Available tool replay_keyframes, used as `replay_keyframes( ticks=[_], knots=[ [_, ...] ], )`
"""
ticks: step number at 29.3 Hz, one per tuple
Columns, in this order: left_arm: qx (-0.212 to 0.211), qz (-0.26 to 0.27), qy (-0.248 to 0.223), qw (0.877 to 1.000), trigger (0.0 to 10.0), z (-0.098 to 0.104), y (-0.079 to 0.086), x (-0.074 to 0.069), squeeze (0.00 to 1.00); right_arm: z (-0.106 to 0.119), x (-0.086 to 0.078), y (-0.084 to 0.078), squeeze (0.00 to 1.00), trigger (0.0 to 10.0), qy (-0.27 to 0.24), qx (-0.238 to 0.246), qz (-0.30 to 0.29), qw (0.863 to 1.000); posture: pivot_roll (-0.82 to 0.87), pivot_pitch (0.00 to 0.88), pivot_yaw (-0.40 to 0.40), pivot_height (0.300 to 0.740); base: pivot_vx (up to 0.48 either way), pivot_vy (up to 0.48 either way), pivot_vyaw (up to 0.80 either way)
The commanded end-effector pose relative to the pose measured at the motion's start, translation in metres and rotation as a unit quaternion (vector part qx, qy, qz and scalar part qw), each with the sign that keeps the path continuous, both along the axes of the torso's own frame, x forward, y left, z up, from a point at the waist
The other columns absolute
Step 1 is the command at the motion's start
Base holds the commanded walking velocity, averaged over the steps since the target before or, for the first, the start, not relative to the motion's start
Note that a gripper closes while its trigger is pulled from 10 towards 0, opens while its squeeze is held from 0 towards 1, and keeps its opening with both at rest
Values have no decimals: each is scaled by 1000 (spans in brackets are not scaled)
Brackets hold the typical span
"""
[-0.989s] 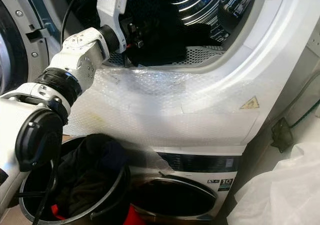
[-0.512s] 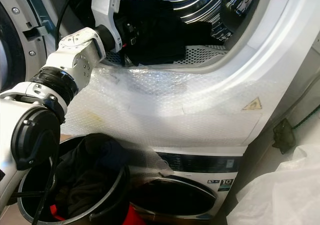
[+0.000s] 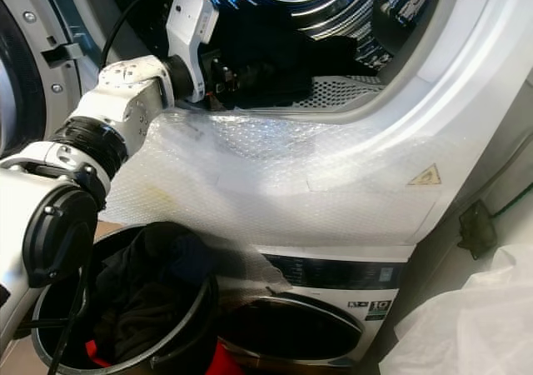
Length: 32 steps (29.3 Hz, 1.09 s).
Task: Clothes washing
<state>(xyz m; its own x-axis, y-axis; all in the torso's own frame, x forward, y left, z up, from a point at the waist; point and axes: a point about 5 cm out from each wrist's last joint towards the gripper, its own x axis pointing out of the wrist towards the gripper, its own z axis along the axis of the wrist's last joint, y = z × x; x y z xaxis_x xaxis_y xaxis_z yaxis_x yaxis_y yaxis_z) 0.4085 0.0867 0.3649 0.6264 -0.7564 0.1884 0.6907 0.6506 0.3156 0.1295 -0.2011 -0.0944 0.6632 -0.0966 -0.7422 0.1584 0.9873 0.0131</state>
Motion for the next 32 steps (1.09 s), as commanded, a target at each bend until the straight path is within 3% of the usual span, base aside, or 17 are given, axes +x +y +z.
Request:
replay_keyframes(
  ticks=[1, 6, 14, 15, 16, 17, 18, 22, 24, 32],
  knots=[
    [22, -5, -9, 1000, 10000, -1, 6, -1, 1000, -5, -6, 12, 0, 10000, 18, 14, 6, 1000, -112, 9, 117, 740, 0, 0, 0],
    [41, -7, -29, 999, 10000, 7, 11, -3, 1000, -5, -5, 16, 0, 10000, 18, 18, 6, 1000, -102, 11, 124, 740, 0, 0, 0],
    [31, -2, -74, 997, 10000, 28, 19, -12, 1000, -6, -5, 20, 0, 10000, 21, 25, 0, 999, -78, 9, 134, 740, 0, 0, 0],
    [23, -16, -79, 996, 10000, 27, 16, -15, 800, -6, -4, 21, 0, 10000, 22, 26, 2, 999, -69, 12, 133, 740, 0, 0, 0],
    [20, -24, -79, 996, 10000, 27, 15, -16, 800, -6, -4, 22, 0, 10000, 23, 26, 2, 999, -69, 12, 133, 740, 0, 0, 0],
    [13, -50, -80, 996, 10000, 24, 11, -21, 208, -6, -3, 23, 0, 10000, 22, 27, 5, 999, -66, 11, 130, 740, 0, 0, 0],
    [12, -63, -79, 995, 10000, 23, 9, -23, 0, -6, -3, 23, 0, 10000, 22, 27, 5, 999, -63, 14, 128, 740, 0, 0, 0],
    [17, -115, -61, 991, 10000, 14, 5, -33, 0, -5, -2, 23, 0, 10000, 21, 28, 6, 999, -59, 17, 127, 740, 0, 0, 0],
    [47, -181, -37, 982, 10000, -6, 4, -50, 0, -5, -1, 23, 0, 10000, 23, 27, 8, 999, -49, 20, 122, 740, 0, 0, 0],
    [42, -167, -38, 984, 10000, -12, 9, -73, 0, -5, -2, 20, 0, 10000, 23, 27, 8, 999, -57, 18, 121, 740, 0, 0, 0]
  ],
)
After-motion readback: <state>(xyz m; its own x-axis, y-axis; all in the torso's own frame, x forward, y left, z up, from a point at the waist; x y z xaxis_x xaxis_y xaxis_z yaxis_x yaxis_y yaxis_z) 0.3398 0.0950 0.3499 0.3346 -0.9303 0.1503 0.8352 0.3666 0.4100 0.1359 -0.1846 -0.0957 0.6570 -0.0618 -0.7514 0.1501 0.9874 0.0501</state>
